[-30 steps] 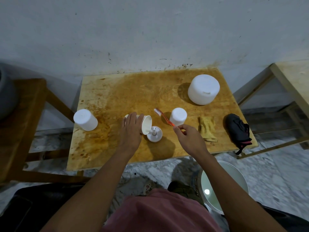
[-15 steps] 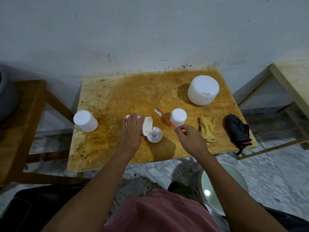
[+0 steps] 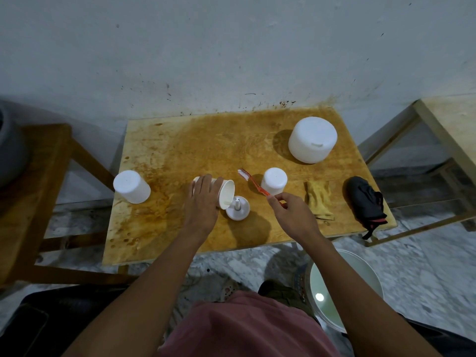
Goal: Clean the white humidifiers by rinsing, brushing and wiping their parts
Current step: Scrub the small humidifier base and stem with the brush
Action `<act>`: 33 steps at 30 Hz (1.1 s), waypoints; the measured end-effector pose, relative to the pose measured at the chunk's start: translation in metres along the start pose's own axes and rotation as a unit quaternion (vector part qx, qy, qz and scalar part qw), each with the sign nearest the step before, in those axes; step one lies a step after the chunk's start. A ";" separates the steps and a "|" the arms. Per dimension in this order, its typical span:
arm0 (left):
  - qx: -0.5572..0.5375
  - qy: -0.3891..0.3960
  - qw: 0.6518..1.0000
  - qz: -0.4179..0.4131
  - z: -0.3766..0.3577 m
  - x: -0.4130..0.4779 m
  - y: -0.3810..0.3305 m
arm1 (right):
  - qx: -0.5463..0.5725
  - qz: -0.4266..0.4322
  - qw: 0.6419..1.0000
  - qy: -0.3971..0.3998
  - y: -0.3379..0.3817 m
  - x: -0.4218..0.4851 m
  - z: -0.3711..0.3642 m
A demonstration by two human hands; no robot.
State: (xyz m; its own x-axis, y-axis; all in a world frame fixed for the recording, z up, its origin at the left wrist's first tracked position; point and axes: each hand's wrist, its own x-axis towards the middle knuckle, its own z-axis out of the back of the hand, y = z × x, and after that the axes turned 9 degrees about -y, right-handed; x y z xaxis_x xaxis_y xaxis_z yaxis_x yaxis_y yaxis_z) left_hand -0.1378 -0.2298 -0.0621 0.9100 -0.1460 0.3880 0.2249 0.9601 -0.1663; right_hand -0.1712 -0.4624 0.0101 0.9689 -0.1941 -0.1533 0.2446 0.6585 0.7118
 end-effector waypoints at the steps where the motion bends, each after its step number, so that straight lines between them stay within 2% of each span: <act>1: 0.002 0.000 1.000 -0.001 0.000 0.000 0.000 | -0.001 -0.001 1.000 0.000 0.000 0.000 0.000; 9: -0.013 -0.013 1.000 0.005 0.001 -0.001 0.000 | -0.003 -0.005 1.000 0.004 -0.002 -0.001 -0.001; 14: -0.070 -0.020 0.995 0.067 0.000 -0.001 0.004 | 0.012 -0.021 1.000 0.007 -0.006 -0.002 -0.003; 17: -0.121 -0.015 0.983 0.135 0.002 0.002 0.006 | 0.028 -0.032 0.999 0.005 -0.009 -0.002 -0.006; 23: -0.224 -0.041 0.925 0.304 0.007 0.018 0.009 | 0.030 -0.047 0.998 0.021 -0.014 -0.004 -0.007; 27: -0.355 -0.048 0.837 0.414 -0.001 0.028 0.009 | -0.004 -0.043 0.999 0.029 -0.017 -0.006 -0.009; 28: -0.367 -0.050 0.824 0.428 -0.002 0.030 0.008 | -0.013 -0.039 0.999 0.033 -0.018 -0.006 -0.010; 33: -0.371 -0.042 0.811 0.450 -0.010 0.027 0.005 | -0.051 -0.027 0.998 0.040 -0.022 -0.008 -0.014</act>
State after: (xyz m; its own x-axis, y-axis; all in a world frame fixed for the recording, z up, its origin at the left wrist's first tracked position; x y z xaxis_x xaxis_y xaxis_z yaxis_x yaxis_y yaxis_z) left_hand -0.1082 -0.2312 -0.0619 0.8015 0.5820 -0.1377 -0.3417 0.2568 -0.9040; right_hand -0.1841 -0.4655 -0.0137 0.9532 -0.1758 -0.2461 0.2949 0.7202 0.6279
